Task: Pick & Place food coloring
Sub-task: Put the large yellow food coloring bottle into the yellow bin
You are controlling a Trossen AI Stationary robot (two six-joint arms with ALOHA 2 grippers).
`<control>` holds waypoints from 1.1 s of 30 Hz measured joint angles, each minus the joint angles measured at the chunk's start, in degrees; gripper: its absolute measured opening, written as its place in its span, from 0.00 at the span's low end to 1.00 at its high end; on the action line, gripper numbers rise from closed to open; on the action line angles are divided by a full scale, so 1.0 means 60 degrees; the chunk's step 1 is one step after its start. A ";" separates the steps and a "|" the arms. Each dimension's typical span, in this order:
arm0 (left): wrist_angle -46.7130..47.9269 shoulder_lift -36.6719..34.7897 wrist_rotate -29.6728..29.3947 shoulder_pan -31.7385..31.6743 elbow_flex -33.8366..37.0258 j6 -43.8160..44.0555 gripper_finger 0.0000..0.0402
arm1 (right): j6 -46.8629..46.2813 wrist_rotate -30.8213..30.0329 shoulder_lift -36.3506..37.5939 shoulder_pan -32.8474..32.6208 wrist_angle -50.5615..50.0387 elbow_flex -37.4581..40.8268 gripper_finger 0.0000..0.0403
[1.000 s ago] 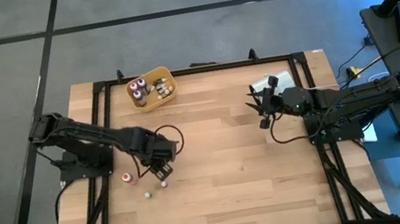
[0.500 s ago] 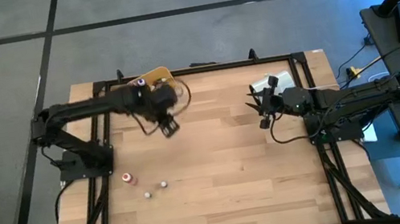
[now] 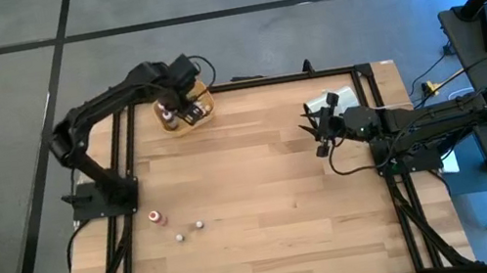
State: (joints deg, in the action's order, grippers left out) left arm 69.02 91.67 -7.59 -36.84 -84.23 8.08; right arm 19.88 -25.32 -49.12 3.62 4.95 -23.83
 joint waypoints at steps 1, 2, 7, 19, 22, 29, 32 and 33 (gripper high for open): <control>0.0119 0.0129 -0.0045 -0.0120 0.0000 -0.0127 0.29 | -0.0003 -0.0004 0.0000 0.0000 -0.0001 0.0000 0.36; 0.0184 0.0265 -0.0177 -0.0217 0.0004 -0.0193 0.29 | 0.0005 -0.0004 0.0000 0.0000 -0.0011 0.0000 0.36; -0.0013 0.0943 -0.0541 -0.0601 0.0004 -0.0234 0.29 | 0.0019 -0.0007 0.0000 0.0000 -0.0061 0.0000 0.36; -0.0250 0.2190 -0.1249 -0.0889 0.0007 0.0021 0.29 | 0.0018 -0.0007 0.0000 0.0000 -0.0113 0.0000 0.36; -0.0332 0.2413 -0.1293 -0.0886 0.0004 0.0021 0.30 | 0.0018 -0.0005 0.0000 0.0000 -0.0113 0.0000 0.36; -0.0339 0.2697 -0.1172 -0.0893 0.0007 -0.0026 0.30 | 0.0028 -0.0006 0.0004 0.0000 -0.0031 0.0128 0.36; -0.0360 0.2670 -0.0967 -0.0897 0.0004 -0.0129 0.31 | 0.0253 -0.0011 0.0000 0.0000 -0.0027 0.0274 0.36; -0.0368 0.2662 -0.0860 -0.0897 0.0004 -0.0125 0.31 | 0.0328 -0.0007 0.0000 0.0002 -0.0026 0.0280 0.36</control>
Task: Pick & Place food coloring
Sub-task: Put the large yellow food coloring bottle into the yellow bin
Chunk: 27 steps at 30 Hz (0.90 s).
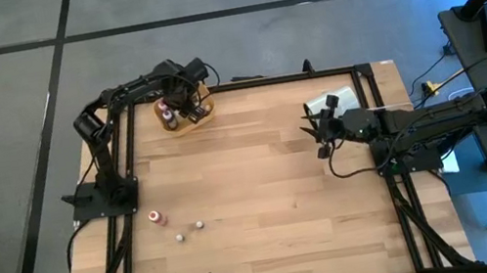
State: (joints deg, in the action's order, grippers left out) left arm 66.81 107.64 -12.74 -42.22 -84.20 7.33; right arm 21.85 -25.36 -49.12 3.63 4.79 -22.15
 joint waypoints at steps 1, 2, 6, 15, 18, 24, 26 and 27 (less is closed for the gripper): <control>-0.0013 -0.0002 0.0082 -0.0002 0.0000 -0.0002 0.31 | 0.0045 0.0000 0.0000 -0.0002 0.0009 0.0000 0.36; -0.0019 -0.0002 0.0146 -0.0025 0.0000 -0.0001 0.31 | 0.0057 -0.0002 0.0000 -0.0002 0.0016 0.0001 0.36; -0.0029 -0.0005 0.0191 -0.0055 -0.0004 -0.0014 0.31 | 0.0058 0.0000 0.0000 0.0000 0.0017 0.0004 0.36; -0.0032 -0.0002 -0.0295 -0.0011 0.0004 -0.0178 0.38 | 0.0056 0.0002 0.0000 -0.0002 0.0017 0.0007 0.36; -0.0033 -0.0002 -0.0326 0.0018 0.0005 -0.0150 0.39 | 0.0057 0.0002 0.0000 -0.0002 0.0016 0.0007 0.36; -0.0032 -0.0002 -0.0407 0.0022 0.0007 0.0023 0.42 | 0.0055 0.0004 0.0000 -0.0001 0.0016 0.0007 0.36; -0.0031 0.0002 -0.0420 0.0022 0.0007 0.0056 0.44 | 0.0055 0.0004 0.0000 0.0001 0.0016 0.0007 0.36; -0.0030 0.0001 -0.0427 0.0022 0.0007 0.0065 0.44 | 0.0055 0.0004 0.0000 -0.0002 0.0016 0.0007 0.36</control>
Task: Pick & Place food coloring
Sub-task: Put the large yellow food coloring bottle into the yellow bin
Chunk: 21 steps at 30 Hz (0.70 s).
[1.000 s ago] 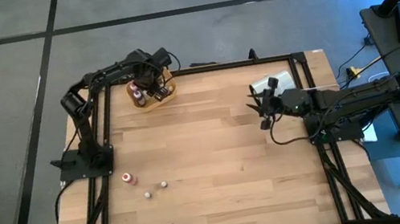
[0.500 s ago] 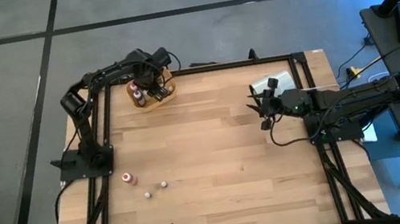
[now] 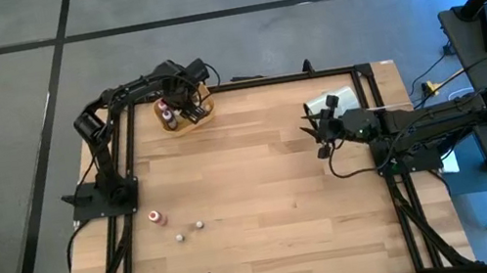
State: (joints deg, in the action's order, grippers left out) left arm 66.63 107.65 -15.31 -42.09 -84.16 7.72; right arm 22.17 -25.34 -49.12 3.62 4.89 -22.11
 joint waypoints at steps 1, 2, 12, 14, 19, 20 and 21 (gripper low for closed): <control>0.0002 0.0001 0.0001 0.0000 0.0000 0.0004 0.45 | 0.0000 0.0000 0.0000 0.0000 -0.0001 0.0004 0.36; 0.0004 0.0001 -0.0001 0.0000 0.0000 0.0006 0.45 | 0.0000 0.0000 0.0000 0.0000 -0.0001 0.0004 0.36; 0.0213 -0.0084 -0.0121 -0.0004 0.0000 0.0041 0.45 | -0.0004 0.0004 0.0000 0.0000 0.0000 0.0004 0.36; 0.0197 -0.0182 -0.0276 -0.0004 0.0000 0.0034 0.45 | -0.0004 0.0000 0.0000 0.0000 -0.0001 0.0004 0.36; 0.0194 -0.0556 -0.0352 -0.0004 0.0000 0.0026 0.45 | -0.0004 0.0004 0.0000 0.0000 0.0000 0.0007 0.36; 0.0191 -0.0637 -0.0353 -0.0004 0.0000 0.0047 0.45 | -0.0004 0.0004 0.0000 0.0001 0.0000 0.0007 0.36; 0.0189 -0.0725 -0.0352 -0.0004 0.0000 0.0071 0.45 | -0.0004 0.0004 0.0000 0.0001 0.0002 0.0007 0.36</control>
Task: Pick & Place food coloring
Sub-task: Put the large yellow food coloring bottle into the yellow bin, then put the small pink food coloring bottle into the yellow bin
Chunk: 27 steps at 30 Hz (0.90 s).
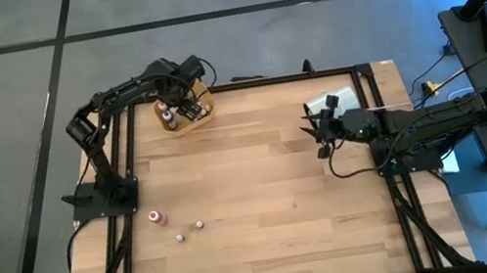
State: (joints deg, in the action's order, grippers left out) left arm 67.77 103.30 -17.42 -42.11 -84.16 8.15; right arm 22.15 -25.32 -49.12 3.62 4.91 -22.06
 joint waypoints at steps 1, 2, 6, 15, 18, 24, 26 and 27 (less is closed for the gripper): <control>-0.0004 -0.0098 0.0005 0.0000 0.0000 0.0009 0.45 | 0.0000 0.0000 0.0000 0.0003 0.0000 0.0000 0.36; -0.0023 -0.0209 0.0004 0.0000 0.0000 0.0015 0.45 | 0.0000 0.0000 0.0000 -0.0001 0.0000 0.0000 0.36; -0.0446 -0.0594 -0.0005 0.0000 0.0000 0.0017 0.45 | 0.0000 0.0000 0.0000 0.0001 -0.0001 0.0000 0.36; -0.2044 -0.0771 0.1189 0.0303 0.0000 -0.1433 0.44 | 0.0000 0.0000 0.0000 0.0003 -0.0002 0.0000 0.36; -0.2101 -0.0850 0.1878 0.0632 0.0001 -0.2010 0.44 | 0.0000 -0.0004 0.0000 -0.0001 -0.0001 0.0000 0.36; -0.2056 -0.1785 0.3247 0.2116 0.0004 -0.2164 0.44 | 0.0086 -0.0005 0.0000 0.0002 -0.0004 0.0000 0.36; -0.2081 -0.2146 0.3366 0.2795 0.0033 -0.1836 0.44 | 0.0091 -0.0004 0.0001 0.0002 0.0000 0.0000 0.36; -0.2113 -0.2327 0.3368 0.3177 0.0083 -0.1620 0.44 | 0.0091 -0.0004 0.0003 0.0000 -0.0003 0.0000 0.36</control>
State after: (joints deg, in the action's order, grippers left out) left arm 55.09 89.34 2.79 -23.05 -83.66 -1.57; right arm 22.70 -25.34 -49.11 3.62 4.89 -22.06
